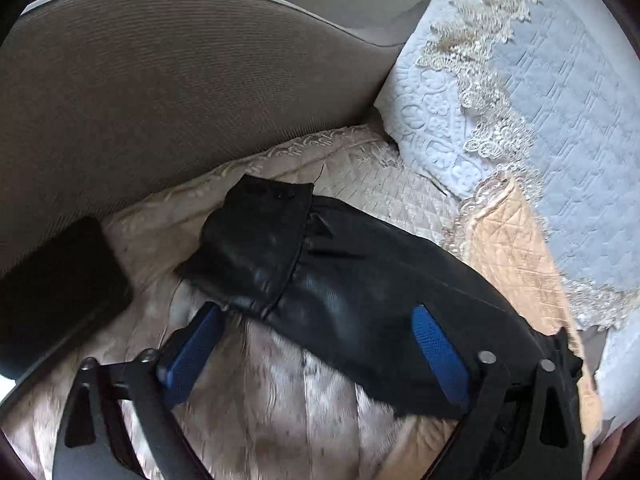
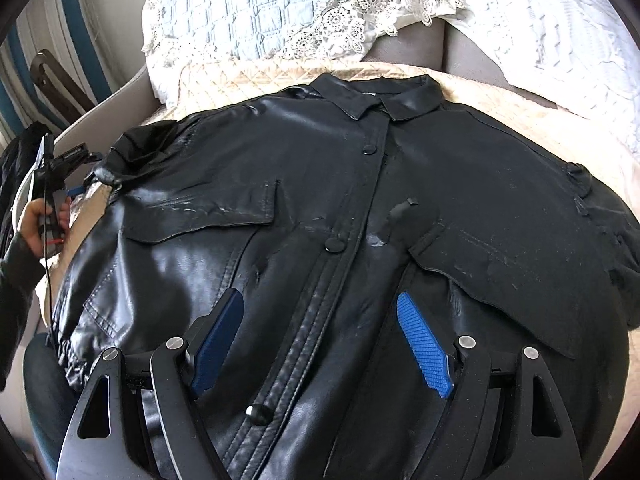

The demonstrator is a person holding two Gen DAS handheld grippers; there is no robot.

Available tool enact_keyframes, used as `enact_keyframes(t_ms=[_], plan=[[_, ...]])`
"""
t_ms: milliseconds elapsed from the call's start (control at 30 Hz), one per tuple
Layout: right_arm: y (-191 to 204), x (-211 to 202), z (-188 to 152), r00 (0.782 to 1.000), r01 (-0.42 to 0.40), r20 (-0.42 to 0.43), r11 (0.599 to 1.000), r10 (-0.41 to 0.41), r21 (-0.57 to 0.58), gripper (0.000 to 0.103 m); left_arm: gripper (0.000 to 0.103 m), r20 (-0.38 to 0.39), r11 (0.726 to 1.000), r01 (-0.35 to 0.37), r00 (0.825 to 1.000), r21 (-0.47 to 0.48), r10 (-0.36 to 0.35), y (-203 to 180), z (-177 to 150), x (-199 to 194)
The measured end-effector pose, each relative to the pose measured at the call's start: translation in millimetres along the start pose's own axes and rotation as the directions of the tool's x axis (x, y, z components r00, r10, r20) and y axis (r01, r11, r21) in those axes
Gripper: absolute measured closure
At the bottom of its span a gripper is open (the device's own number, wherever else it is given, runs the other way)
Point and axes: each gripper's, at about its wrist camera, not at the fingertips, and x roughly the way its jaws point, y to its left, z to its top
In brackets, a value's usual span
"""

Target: Fold large clothes

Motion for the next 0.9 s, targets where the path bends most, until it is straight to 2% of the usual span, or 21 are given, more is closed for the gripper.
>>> enact_keyframes(t_ms=[67,100,133,167,267,367,500,567,667,733,800,867,900], plan=[[0,1,0,1.000,0.002,-0.001,1.000,-0.002,0.002,0.023,0.053,0.006,0.996,-0.084,0.996,0.042,0.084,-4,5,13],[0,0,0,1.000,-0.001,0.000,1.000,0.001,0.004,0.023,0.063,0.010,0.992,-0.111,0.994,0.057,0.111,-6,7,15],[0,0,0,1.000,-0.005,0.003,1.000,0.005,0.005,0.023,0.078,0.012,0.992,-0.113,0.994,0.058,0.113,-6,10,14],[1,-2,-1,1.000,-0.010,0.006,1.000,0.010,0.005,0.023,0.087,0.012,0.993,-0.103,0.995,0.056,0.103,-7,14,12],[0,-7,-5,1.000,-0.017,0.013,1.000,0.017,0.000,0.023,0.091,0.043,0.994,-0.072,0.997,0.087,0.069,-17,27,-6],[-4,-12,-8,0.999,-0.023,0.024,1.000,0.022,0.013,0.023,0.092,0.115,0.989,-0.006,0.993,0.148,-0.012,-46,39,-46],[-11,-19,-12,0.999,-0.030,0.038,0.999,0.028,0.046,0.023,0.092,0.186,0.953,0.112,0.968,0.283,-0.169,-109,39,-105],[-13,-22,-14,0.999,-0.031,0.044,0.998,0.029,0.053,0.023,0.092,0.189,0.915,0.189,0.945,0.356,-0.269,-150,30,-132],[-17,-28,-18,0.998,-0.032,0.055,0.997,0.029,0.066,0.023,0.092,0.144,0.847,0.295,0.909,0.443,-0.392,-206,1,-156],[-21,-31,-21,0.998,-0.033,0.059,0.996,0.029,0.080,0.023,0.092,0.065,0.791,0.378,0.884,0.480,-0.462,-242,-27,-157],[-25,-34,-24,0.998,-0.031,0.059,0.995,0.026,0.095,0.023,0.092,-0.003,0.749,0.417,0.875,0.515,-0.485,-270,-54,-150],[-31,-36,-27,0.998,-0.028,0.057,0.993,0.021,0.111,0.023,0.091,-0.121,0.710,0.472,0.866,0.522,-0.486,-298,-89,-127],[-34,-37,-28,0.998,-0.026,0.057,0.992,0.020,0.120,0.023,0.091,-0.163,0.700,0.485,0.864,0.525,-0.477,-309,-103,-116]])
